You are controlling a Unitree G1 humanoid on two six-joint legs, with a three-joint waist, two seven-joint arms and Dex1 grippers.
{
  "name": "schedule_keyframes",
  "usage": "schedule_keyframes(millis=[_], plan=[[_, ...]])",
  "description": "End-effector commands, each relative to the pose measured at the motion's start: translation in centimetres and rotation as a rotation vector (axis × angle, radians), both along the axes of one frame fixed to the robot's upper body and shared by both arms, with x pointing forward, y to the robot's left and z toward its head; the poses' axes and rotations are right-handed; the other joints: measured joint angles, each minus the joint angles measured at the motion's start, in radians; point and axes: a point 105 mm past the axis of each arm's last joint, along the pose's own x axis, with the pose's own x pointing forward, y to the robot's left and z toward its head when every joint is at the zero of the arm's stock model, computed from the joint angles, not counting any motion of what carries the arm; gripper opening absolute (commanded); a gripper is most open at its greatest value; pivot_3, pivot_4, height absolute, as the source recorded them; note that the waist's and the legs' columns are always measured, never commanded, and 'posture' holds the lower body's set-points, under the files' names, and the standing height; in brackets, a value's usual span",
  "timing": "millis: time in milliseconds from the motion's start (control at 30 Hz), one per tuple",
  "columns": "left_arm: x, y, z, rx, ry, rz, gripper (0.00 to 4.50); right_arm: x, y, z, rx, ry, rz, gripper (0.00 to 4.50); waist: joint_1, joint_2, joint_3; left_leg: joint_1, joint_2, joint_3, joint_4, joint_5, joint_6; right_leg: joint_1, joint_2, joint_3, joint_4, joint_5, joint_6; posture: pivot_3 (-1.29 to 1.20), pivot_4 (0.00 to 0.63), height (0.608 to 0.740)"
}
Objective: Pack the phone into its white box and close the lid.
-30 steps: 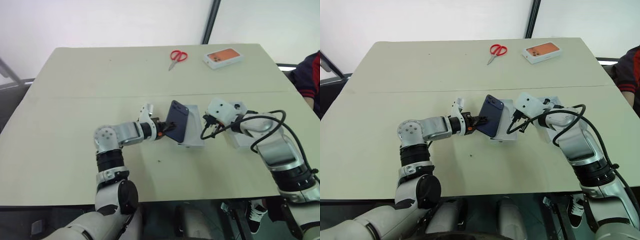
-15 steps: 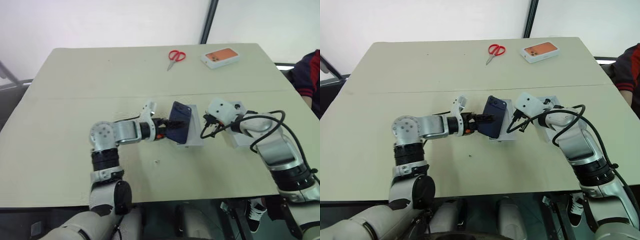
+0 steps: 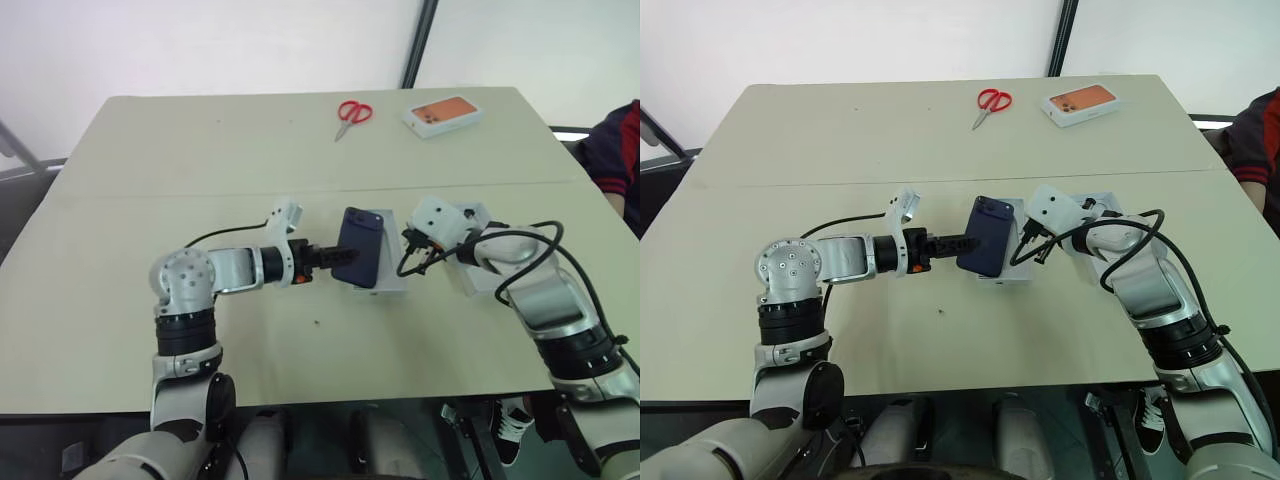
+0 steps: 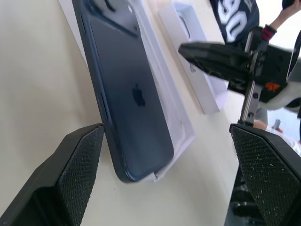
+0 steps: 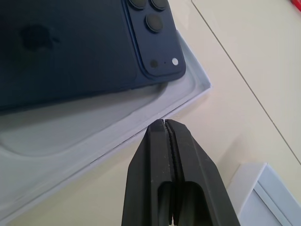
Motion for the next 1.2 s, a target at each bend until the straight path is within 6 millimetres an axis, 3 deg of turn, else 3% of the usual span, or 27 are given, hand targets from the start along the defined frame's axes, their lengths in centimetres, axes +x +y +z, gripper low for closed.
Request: schedule_keyframes(millis=[33, 133, 233, 300, 400, 500, 667, 900, 1200], plan=[[0.8, 1.6, 1.6, -0.054, -0.056, 0.056, 4.23, 0.0, 0.1, 1.4, 0.005, -0.056, 0.007, 0.0, 0.001, 0.0, 0.0, 0.0, 0.0, 0.0, 0.0, 0.0, 0.0, 0.0, 0.0, 0.0, 0.0, 0.0, 0.0, 0.0, 0.15, 0.74], [1.2, 3.4, 2.0, -0.056, -0.081, 0.112, 3.22, 0.1, 0.2, 1.6, 0.004, -0.069, 0.007, 0.0, 0.002, 0.0, 0.0, 0.0, 0.0, 0.0, 0.0, 0.0, 0.0, 0.0, 0.0, 0.0, 0.0, 0.0, 0.0, 0.0, 0.15, 0.74], [1.5, 4.9, 2.0, -0.016, -0.112, 0.159, 1.64, 0.3, 0.8, 2.3, 0.027, -0.087, 0.013, 0.0, 0.001, 0.0, 0.0, 0.0, 0.0, 0.0, 0.0, 0.0, 0.0, 0.0, 0.0, 0.0, 0.0, 0.0, 0.0, 0.0, 0.15, 0.74], [1.9, 6.5, 2.2, 0.068, -0.223, 0.218, 0.65, 0.2, 2.0, 2.8, 0.048, -0.092, 0.044, 0.0, -0.003, 0.0, 0.0, 0.0, 0.0, 0.0, 0.0, 0.0, 0.0, 0.0, 0.0, 0.0, 0.0, 0.0, 0.0, 0.0, 0.15, 0.74], [1.8, 7.9, 2.1, 0.184, -0.368, 0.226, 0.65, -0.2, 4.6, 3.2, 0.089, -0.081, 0.114, 0.0, -0.006, 0.001, 0.0, 0.0, 0.001, 0.001, -0.001, 0.0, 0.0, -0.001, 0.001, 0.001, 0.0, 0.0, 0.0, 0.0, 0.15, 0.74], [0.8, 9.1, 0.7, 0.375, -0.498, 0.148, 0.65, -0.3, 9.4, 3.3, 0.131, -0.063, 0.178, 0.0, -0.009, 0.002, 0.0, 0.0, 0.003, 0.001, -0.002, 0.001, -0.001, -0.002, 0.001, 0.002, 0.0, 0.0, -0.001, 0.0, 0.15, 0.74], [-1.5, 9.4, -0.4, 0.509, -0.71, -0.044, 0.65, -0.9, 14.3, 2.3, 0.15, 0.024, 0.239, 0.0, 0.004, 0.002, 0.001, -0.001, 0.002, 0.0, -0.003, 0.001, -0.002, -0.002, 0.0, 0.002, -0.001, 0.0, -0.002, 0.0, 0.15, 0.74], [-3.5, 10.1, -1.2, 0.522, -0.768, -0.138, 0.65, -0.2, 15.4, 0.8, 0.046, 0.061, 0.205, 0.0, -0.001, 0.003, 0.001, -0.001, 0.0, 0.0, -0.002, -0.004, 0.007, -0.002, -0.003, 0.002, -0.002, 0.001, -0.002, 0.0, 0.15, 0.74], [-4.3, 9.4, -1.0, 0.473, -0.78, -0.149, 0.65, -0.4, 12.8, -0.4, -0.036, 0.094, 0.163, 0.0, -0.004, 0.003, 0.001, -0.001, 0.002, 0.0, -0.002, -0.004, 0.007, -0.003, 0.0, 0.0, 0.0, 0.001, -0.002, 0.0, 0.15, 0.74]])
